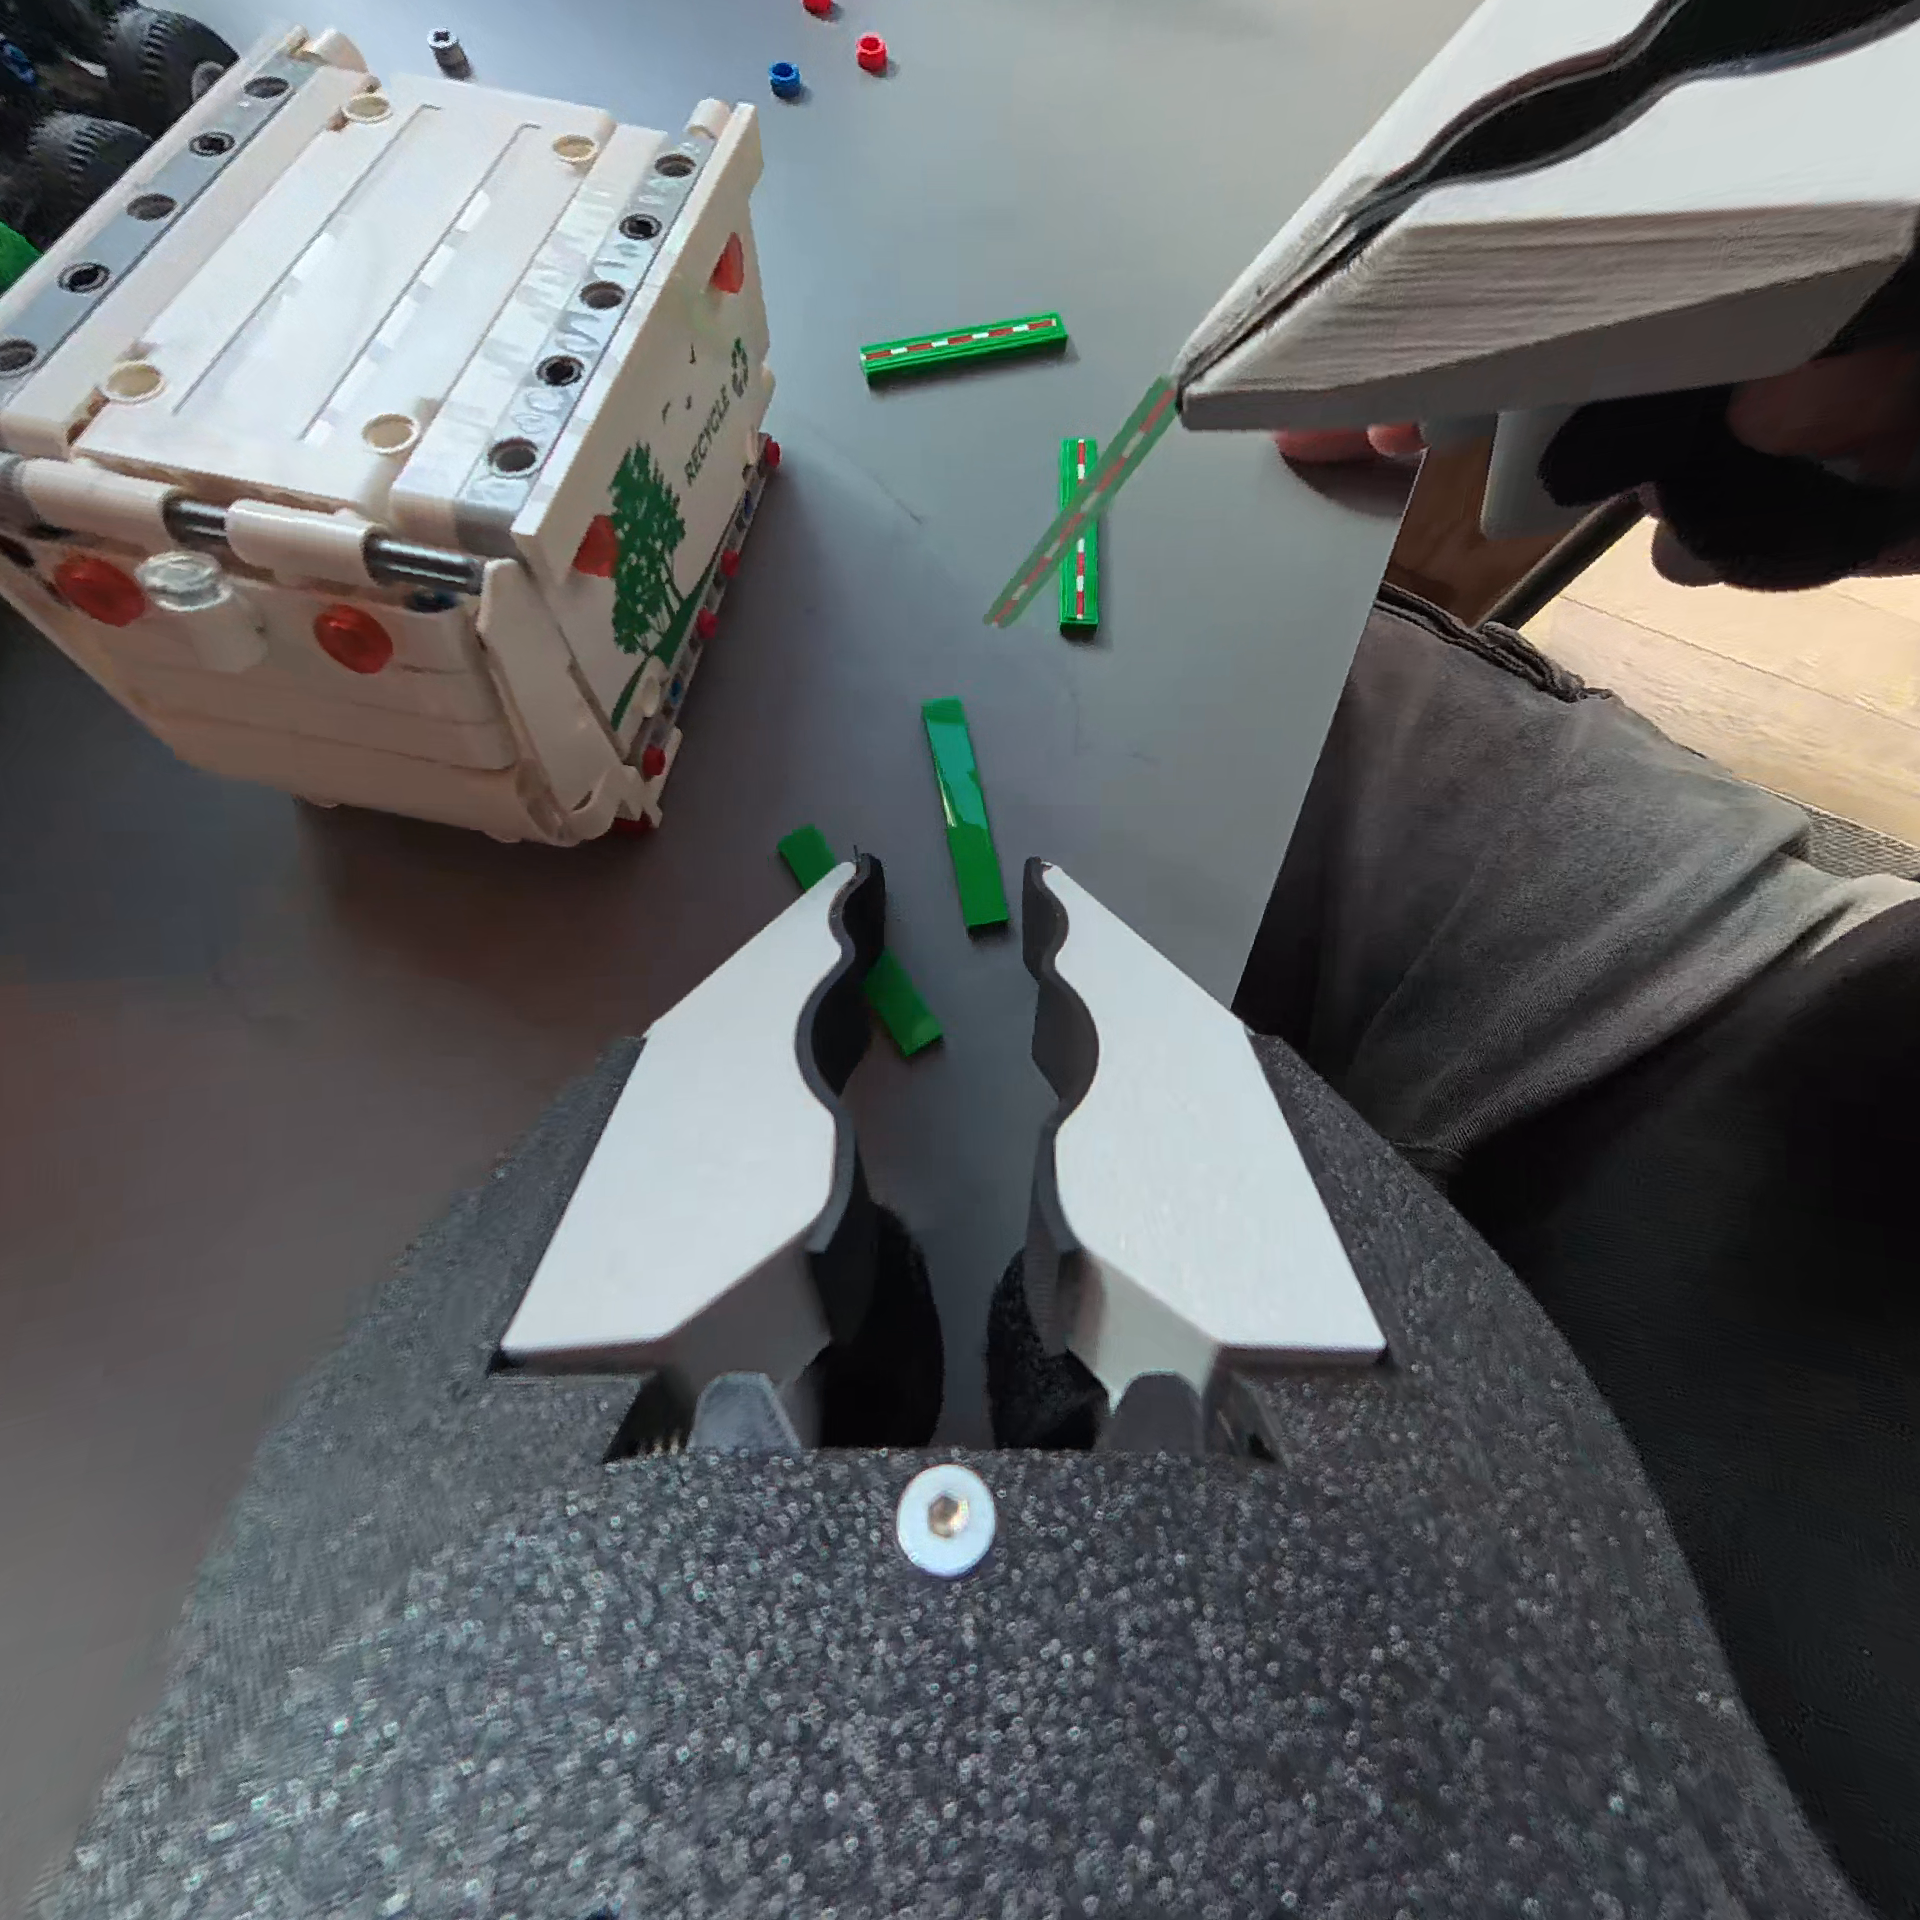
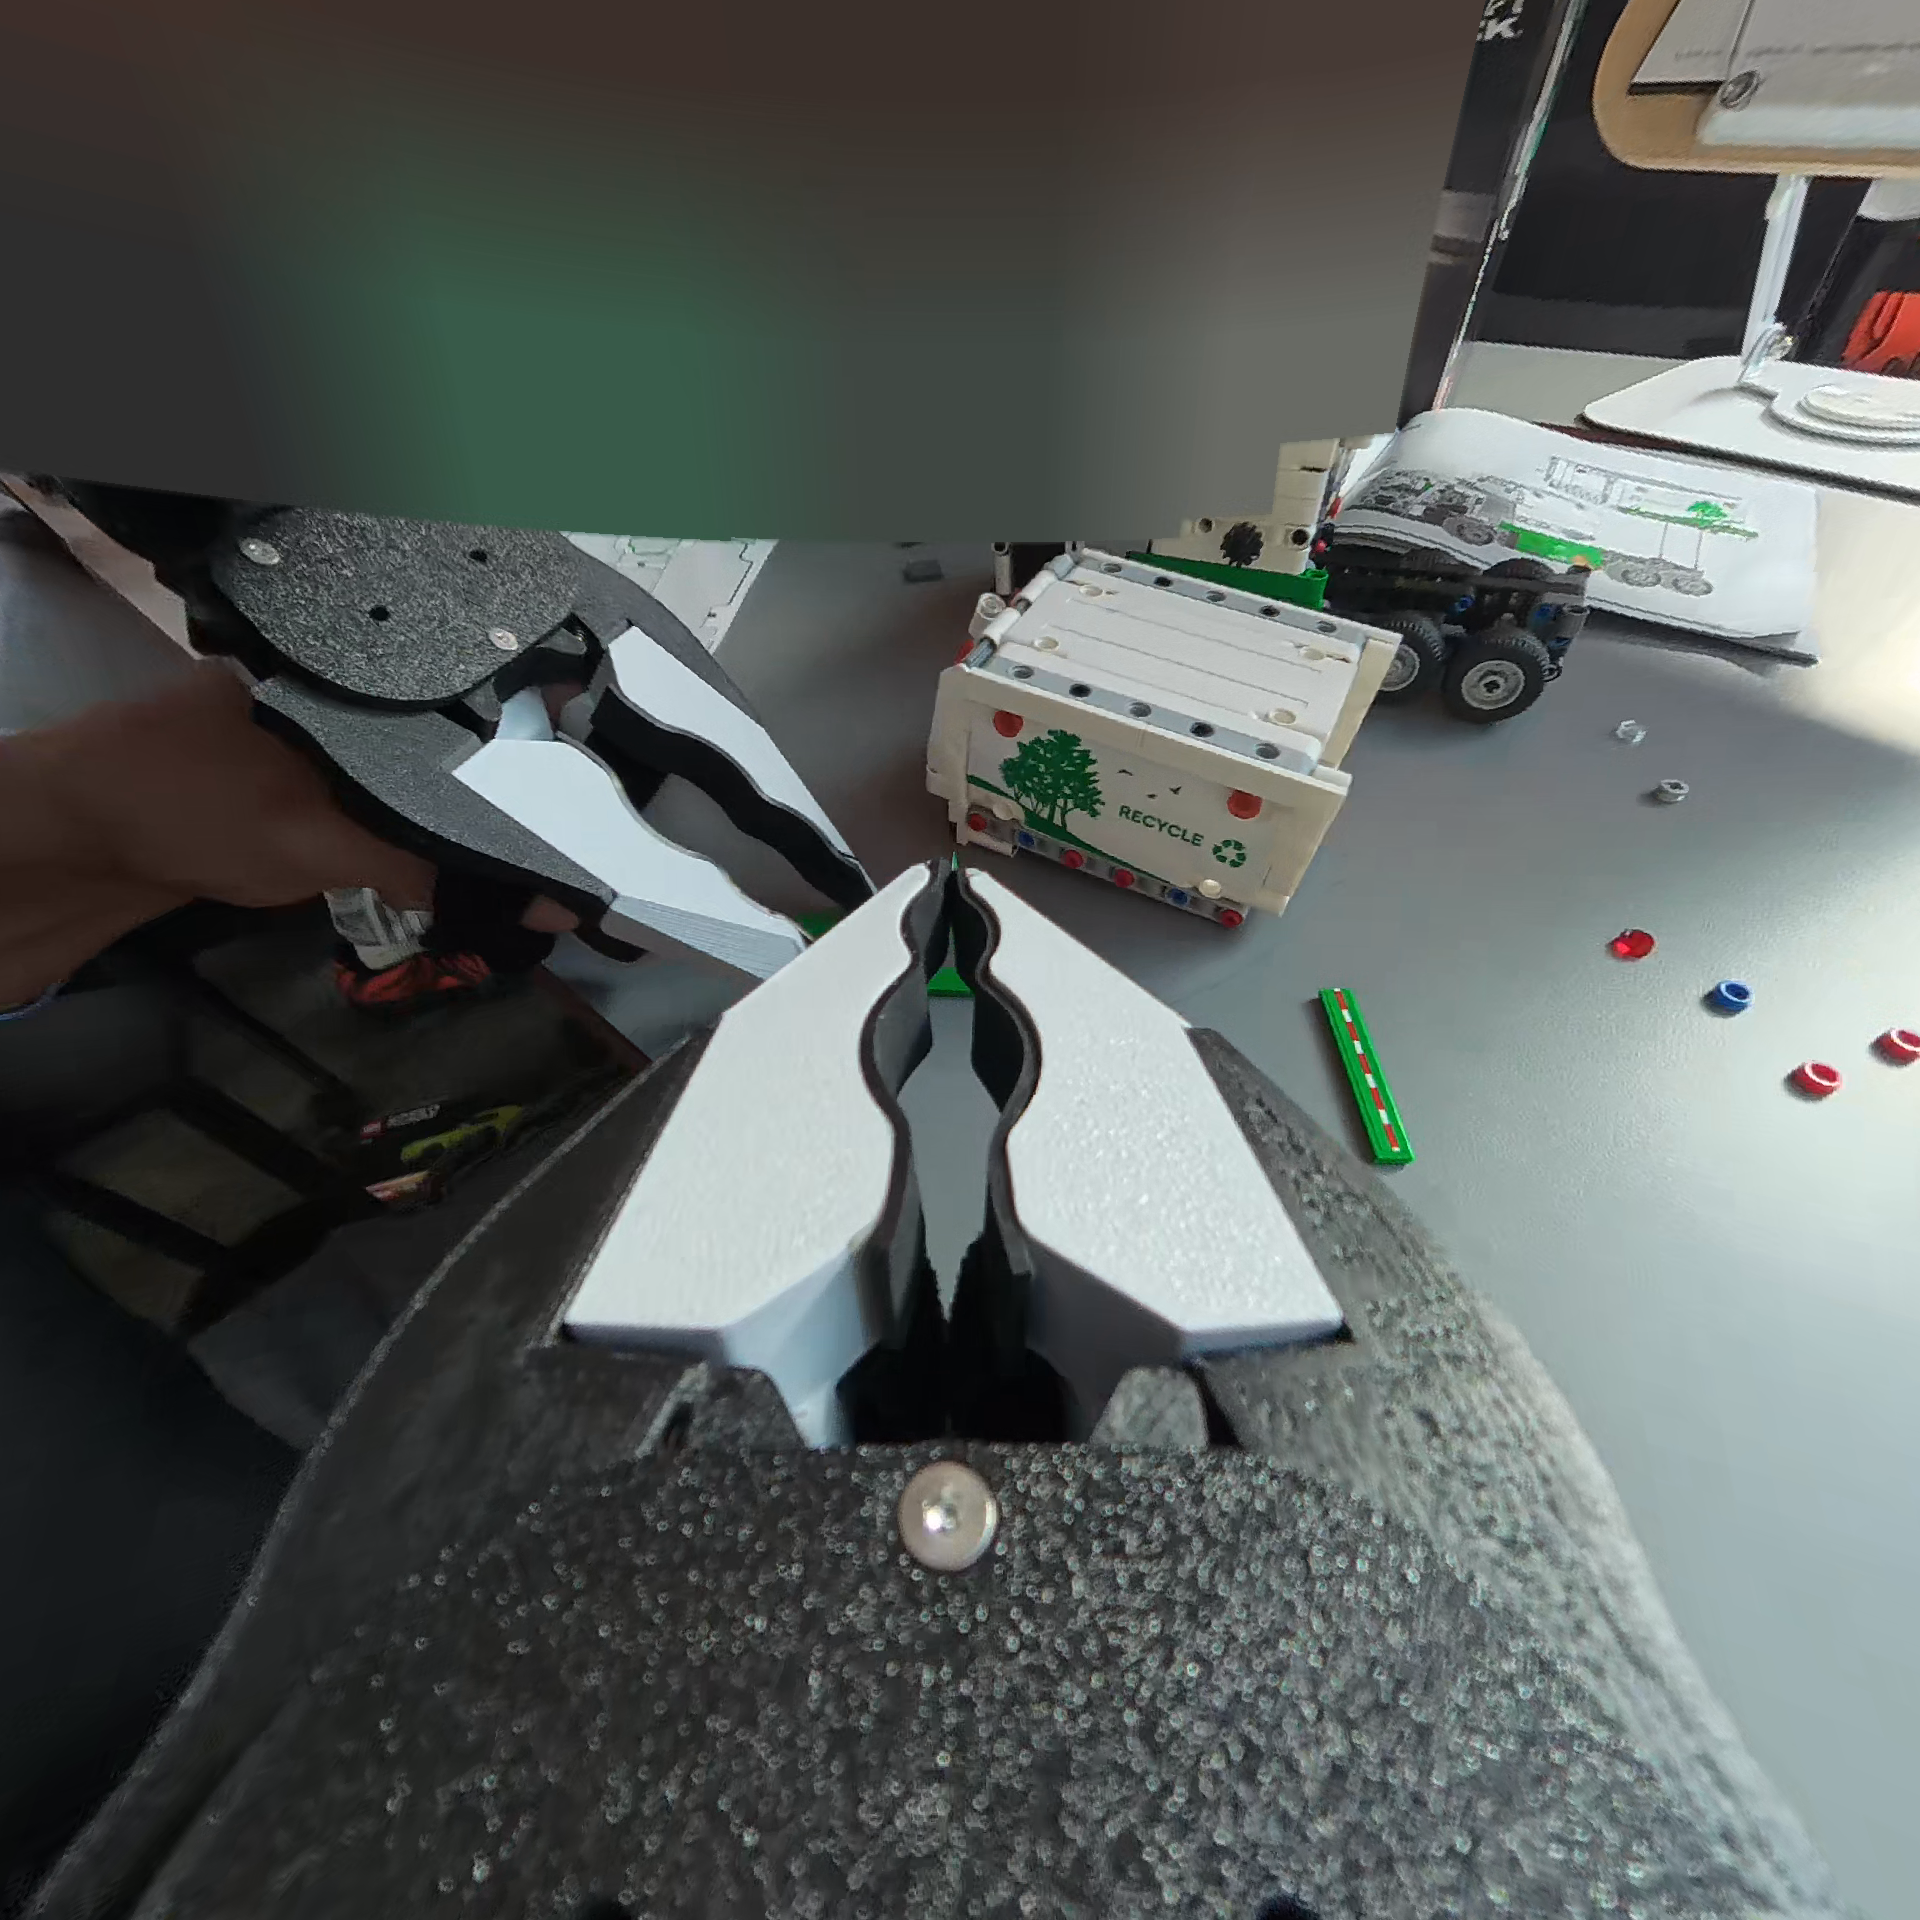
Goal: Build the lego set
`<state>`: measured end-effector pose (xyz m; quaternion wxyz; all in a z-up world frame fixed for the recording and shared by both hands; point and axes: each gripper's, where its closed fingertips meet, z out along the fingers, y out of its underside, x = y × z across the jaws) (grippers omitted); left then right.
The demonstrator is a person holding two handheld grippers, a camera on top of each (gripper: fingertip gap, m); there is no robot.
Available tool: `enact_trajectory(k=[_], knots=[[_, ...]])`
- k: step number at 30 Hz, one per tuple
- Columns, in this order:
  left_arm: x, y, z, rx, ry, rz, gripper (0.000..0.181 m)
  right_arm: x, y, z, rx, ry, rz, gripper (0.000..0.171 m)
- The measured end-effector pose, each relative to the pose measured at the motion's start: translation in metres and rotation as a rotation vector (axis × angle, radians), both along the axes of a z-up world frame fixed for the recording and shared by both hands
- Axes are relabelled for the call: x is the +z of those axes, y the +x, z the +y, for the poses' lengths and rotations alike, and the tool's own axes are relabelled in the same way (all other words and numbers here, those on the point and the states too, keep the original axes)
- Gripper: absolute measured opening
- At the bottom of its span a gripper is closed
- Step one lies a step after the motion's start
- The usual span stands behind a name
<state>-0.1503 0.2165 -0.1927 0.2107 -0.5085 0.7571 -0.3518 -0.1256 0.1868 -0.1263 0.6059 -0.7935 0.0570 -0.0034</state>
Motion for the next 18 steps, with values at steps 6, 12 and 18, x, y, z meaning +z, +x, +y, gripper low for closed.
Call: enact_trajectory(k=[6,12,18], knots=[[-0.002,0.0,-0.004,0.016,0.004,0.005,0.007,-0.013,-0.001,0.007,-0.049,-0.094,-0.038,0.0],[-0.002,0.001,-0.003,0.023,-0.038,0.02,0.007,-0.017,0.004,0.009,-0.081,-0.14,0.016,0.0],[-0.002,0.001,-0.003,0.023,-0.059,0.028,0.007,-0.012,0.009,0.006,-0.08,-0.149,0.112,0.0]])
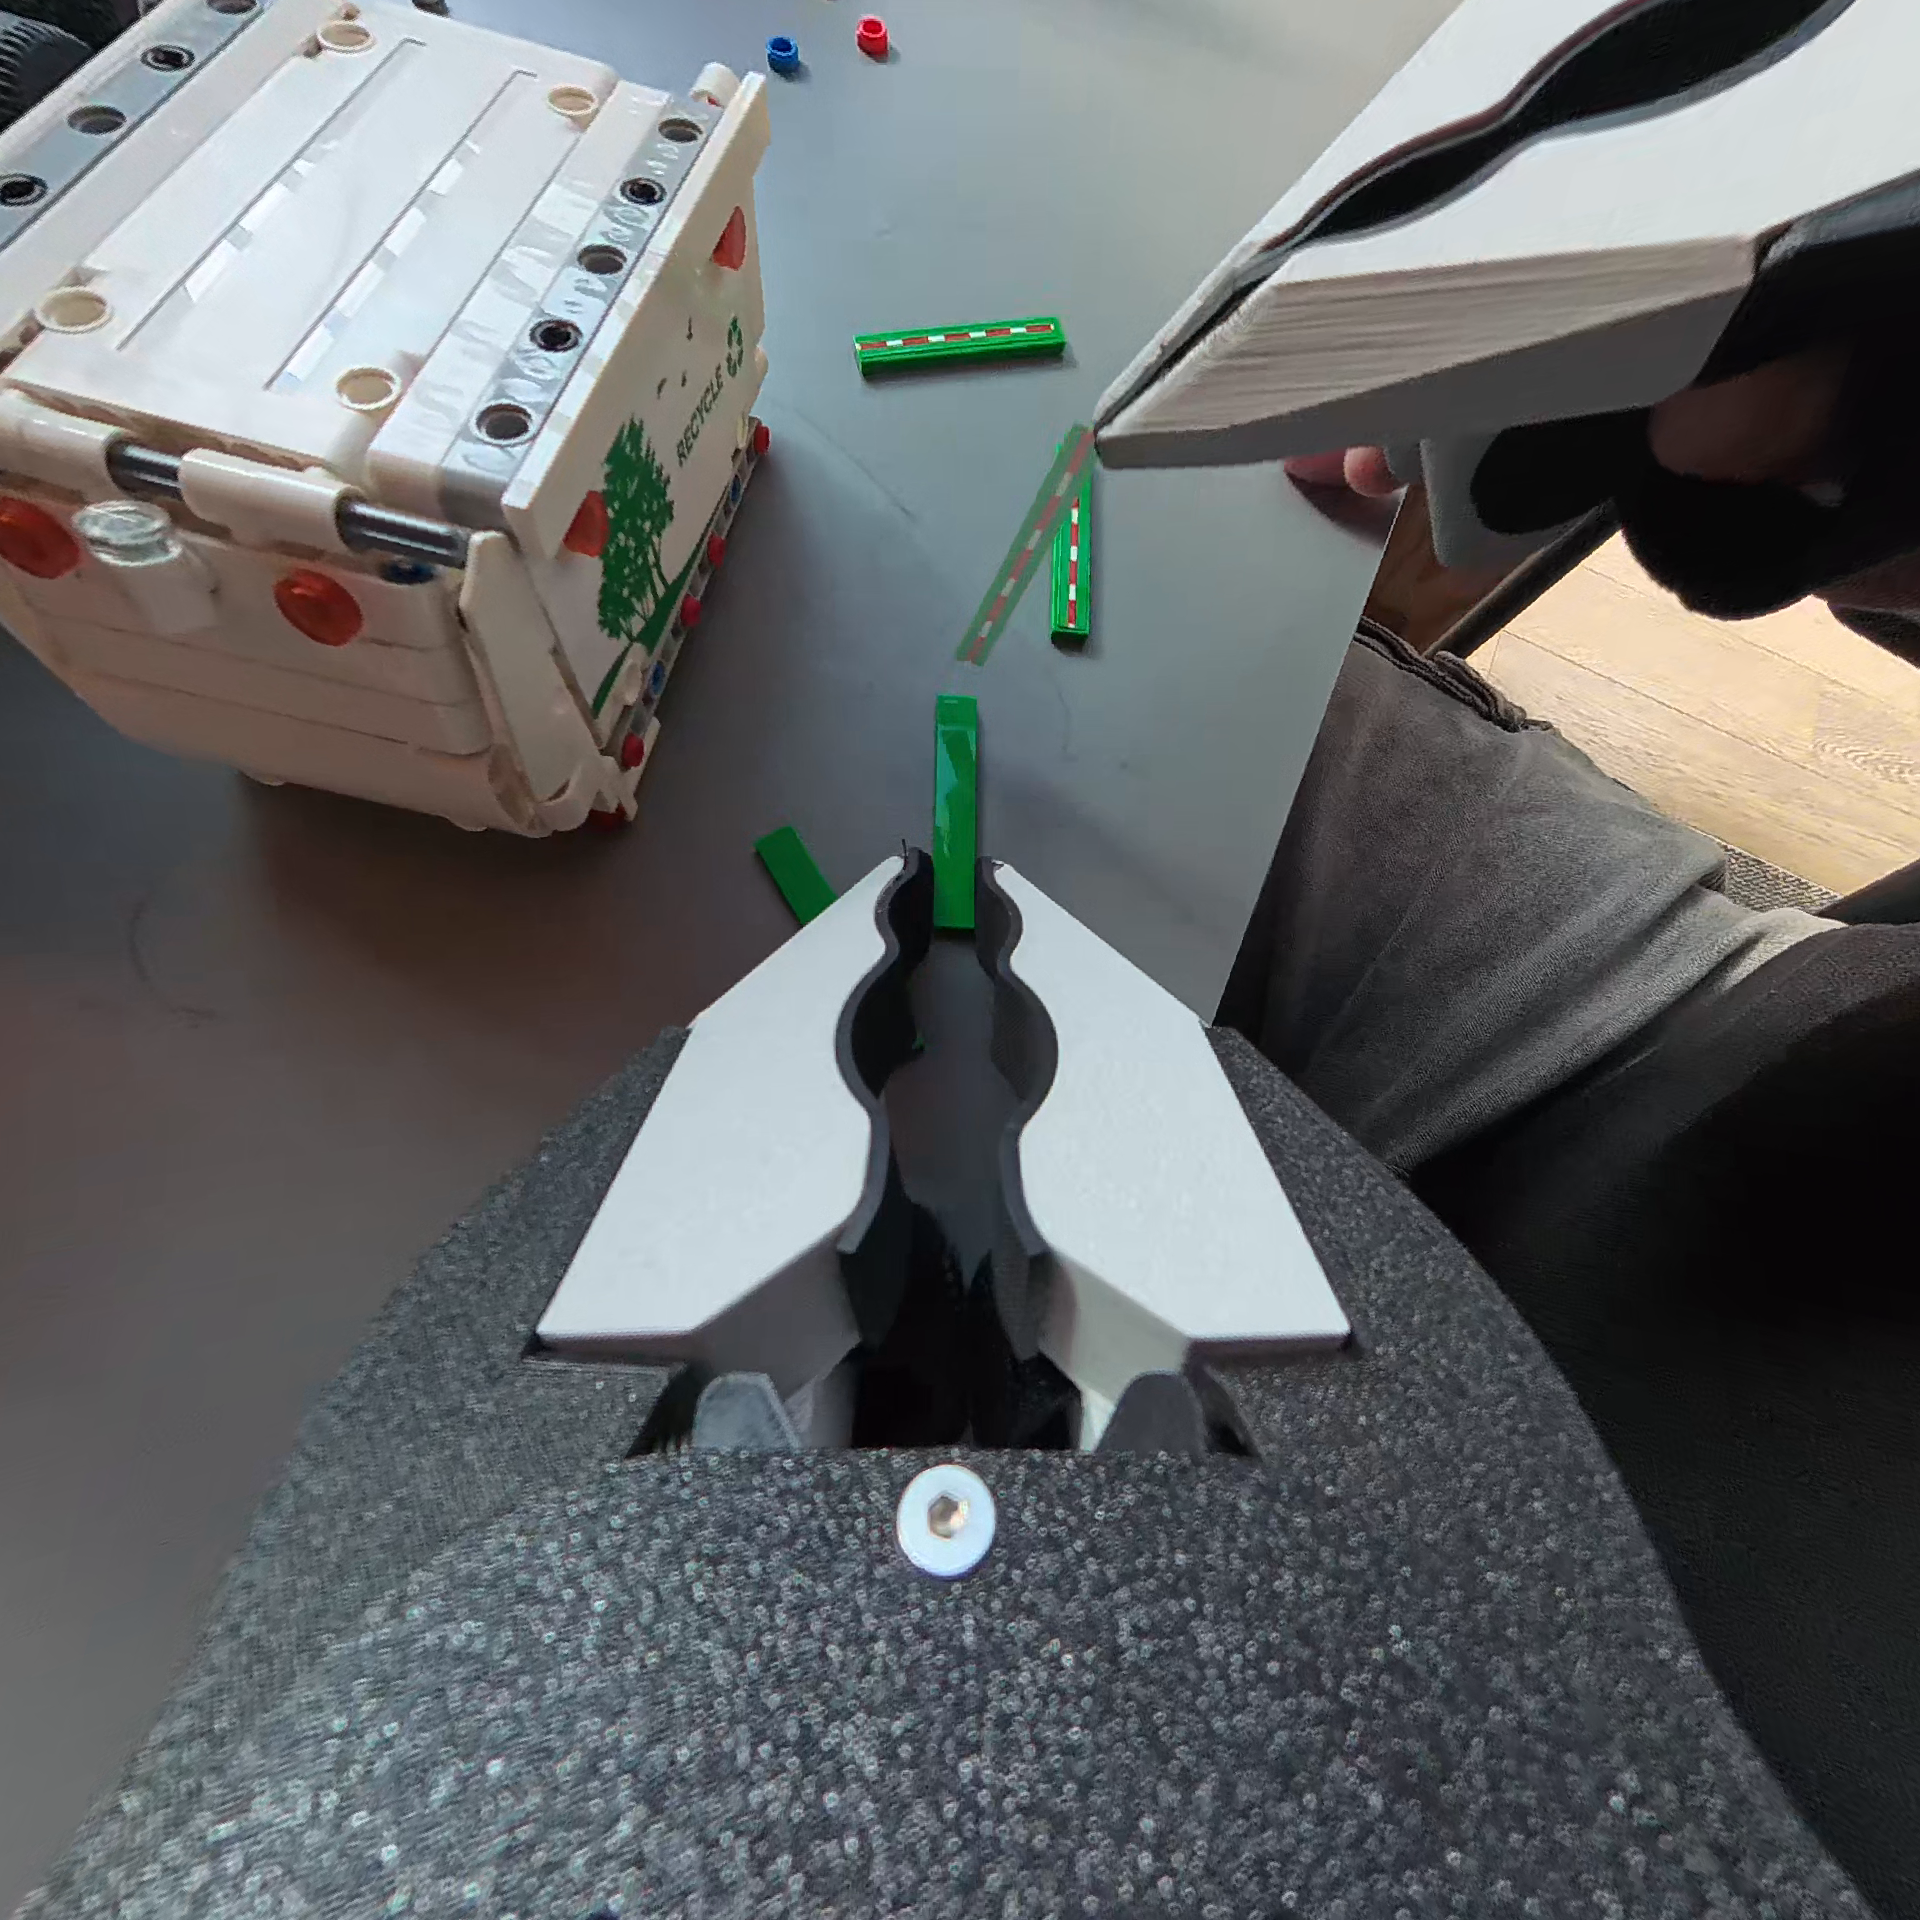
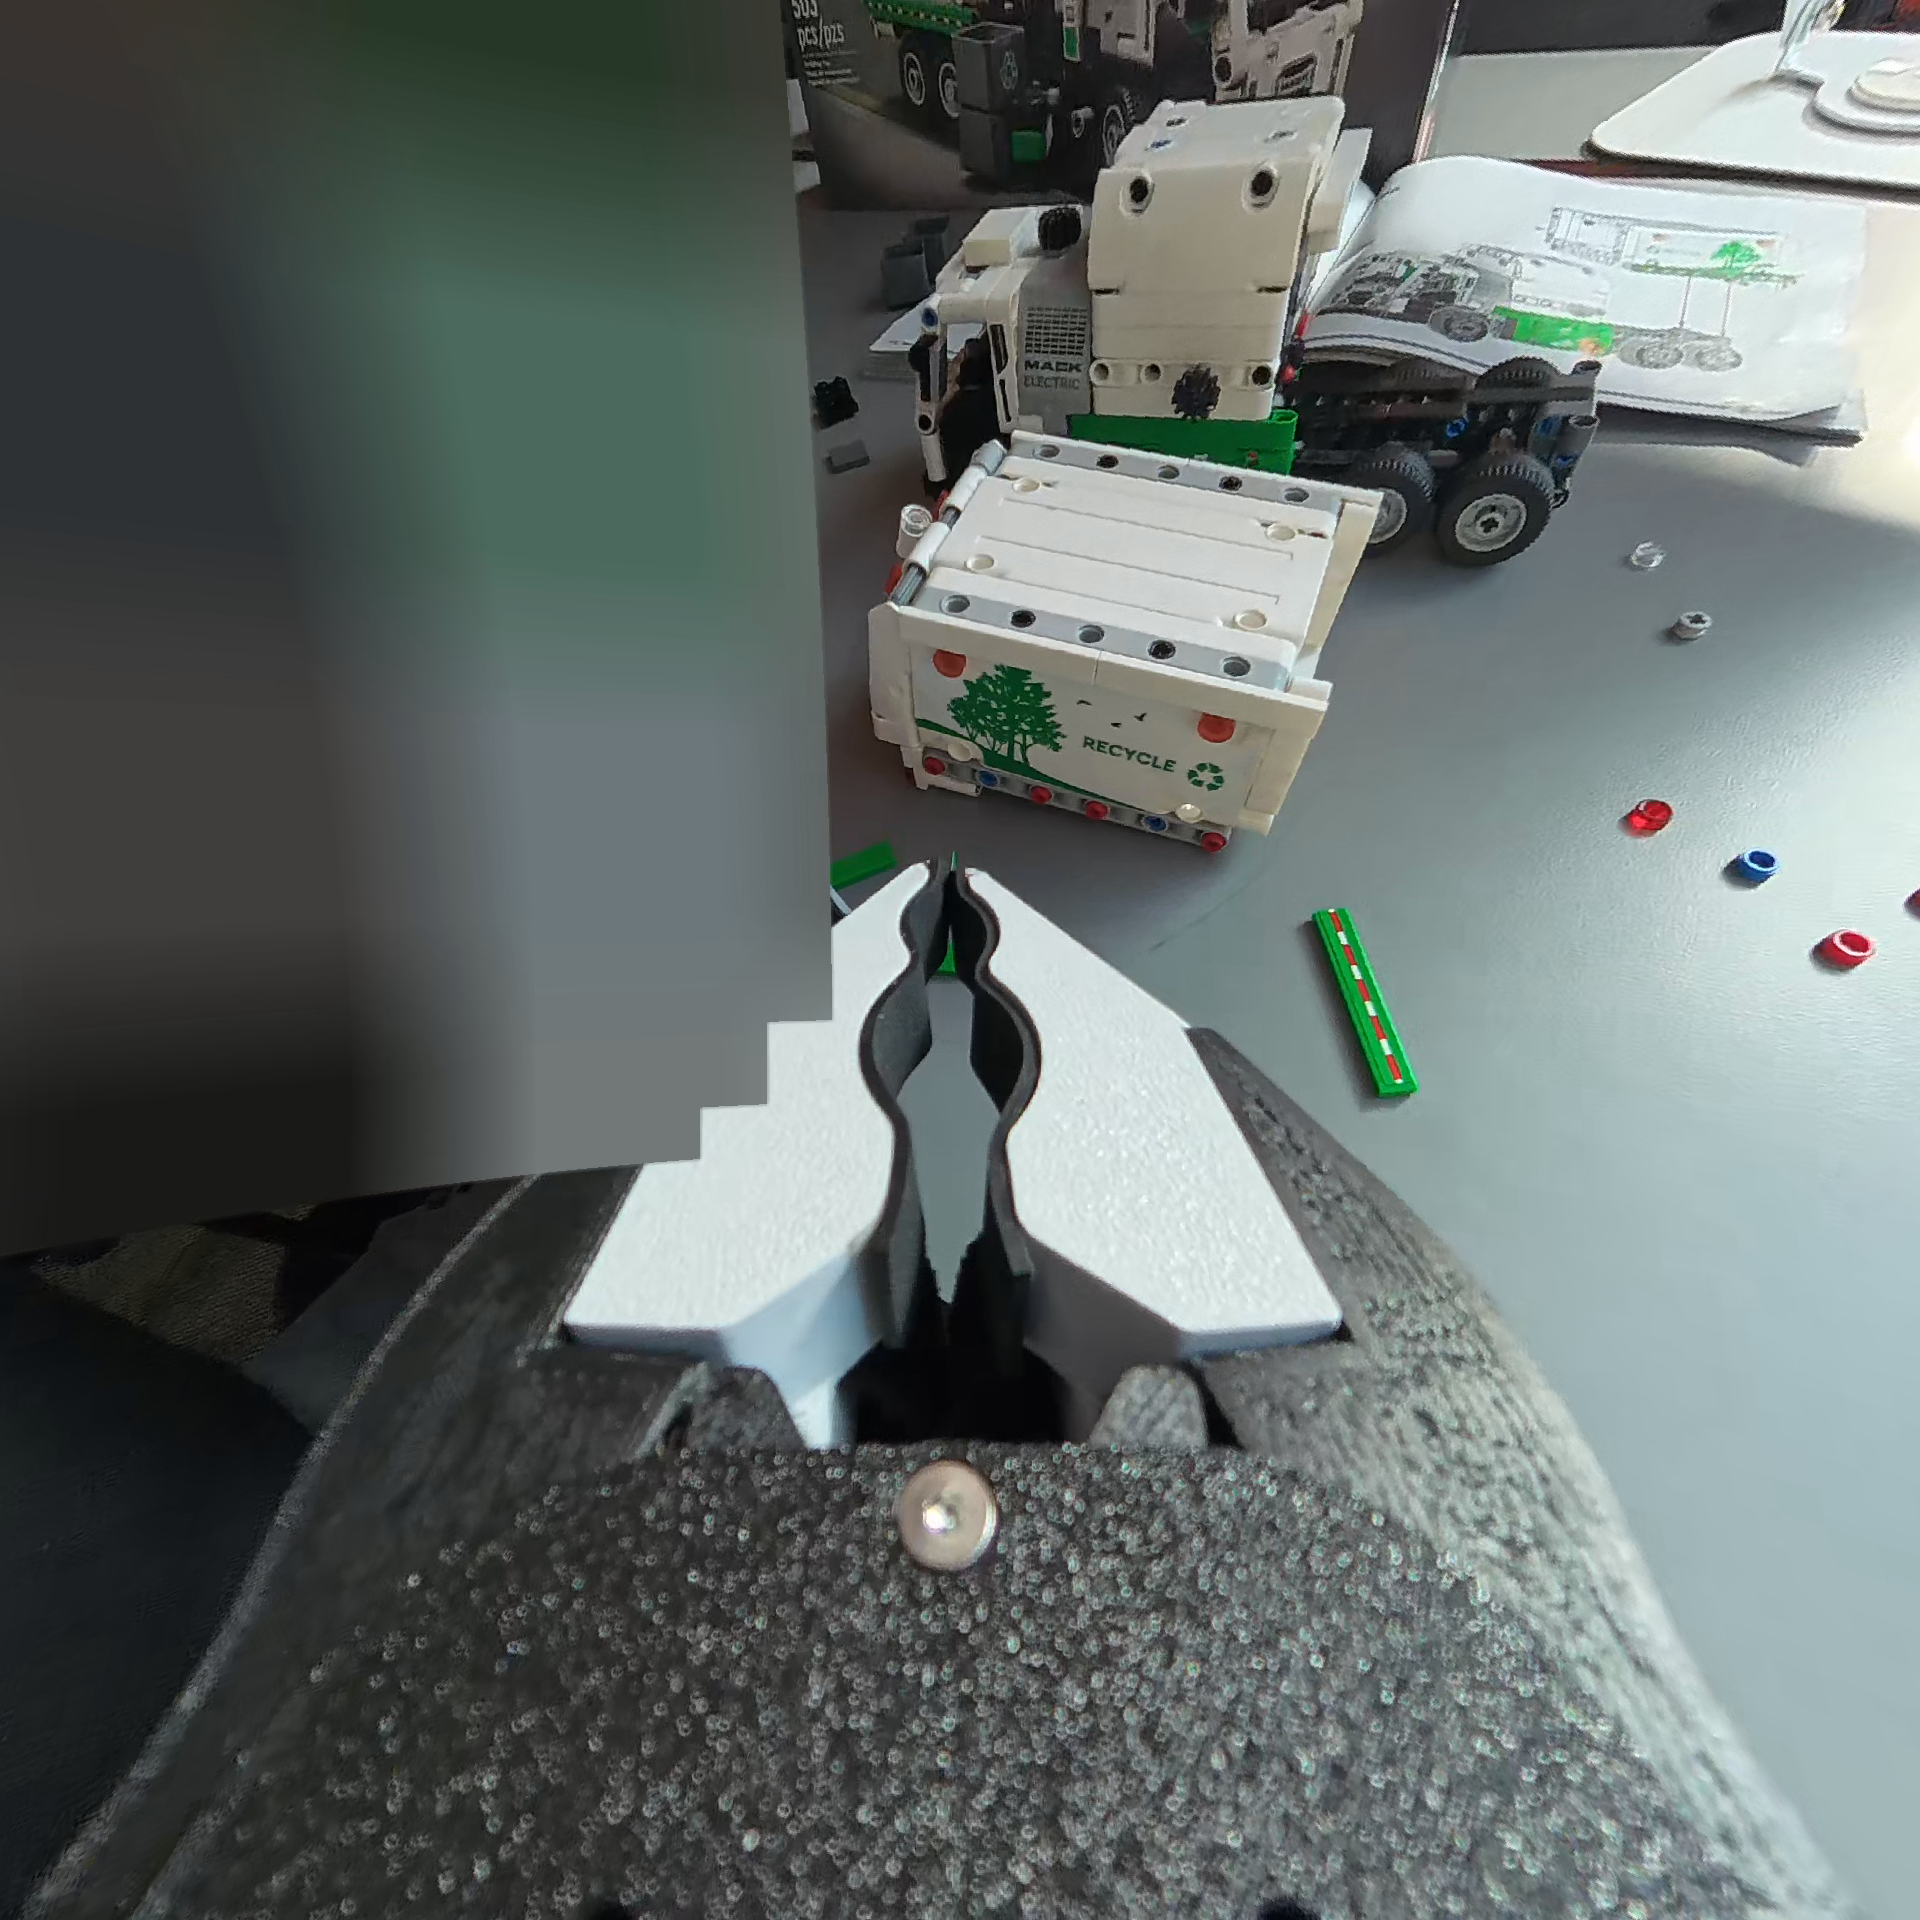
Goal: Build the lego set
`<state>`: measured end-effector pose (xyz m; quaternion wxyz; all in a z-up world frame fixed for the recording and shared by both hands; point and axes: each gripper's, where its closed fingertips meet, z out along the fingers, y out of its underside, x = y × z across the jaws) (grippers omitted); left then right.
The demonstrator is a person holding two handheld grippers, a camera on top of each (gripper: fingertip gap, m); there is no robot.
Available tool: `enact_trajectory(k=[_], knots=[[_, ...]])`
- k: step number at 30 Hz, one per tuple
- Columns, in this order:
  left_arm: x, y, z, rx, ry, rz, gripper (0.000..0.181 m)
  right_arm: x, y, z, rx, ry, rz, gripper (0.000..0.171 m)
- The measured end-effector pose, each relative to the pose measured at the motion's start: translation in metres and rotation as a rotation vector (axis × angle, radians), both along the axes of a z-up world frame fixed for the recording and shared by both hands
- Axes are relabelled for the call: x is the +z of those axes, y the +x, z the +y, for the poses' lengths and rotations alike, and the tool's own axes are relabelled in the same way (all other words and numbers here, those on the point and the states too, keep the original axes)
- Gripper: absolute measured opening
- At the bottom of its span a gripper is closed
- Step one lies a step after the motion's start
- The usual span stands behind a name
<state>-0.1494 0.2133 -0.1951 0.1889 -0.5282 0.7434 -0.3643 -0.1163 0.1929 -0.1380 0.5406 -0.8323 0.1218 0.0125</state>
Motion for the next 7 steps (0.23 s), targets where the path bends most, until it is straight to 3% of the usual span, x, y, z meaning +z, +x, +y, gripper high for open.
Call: enact_trajectory(k=[7], knots=[[0.0,0.0001,-0.0002,-0.005,-0.008,0.004,0.007,-0.0024,0.0029,0.0028,0.042,-0.076,0.017,0.0]])
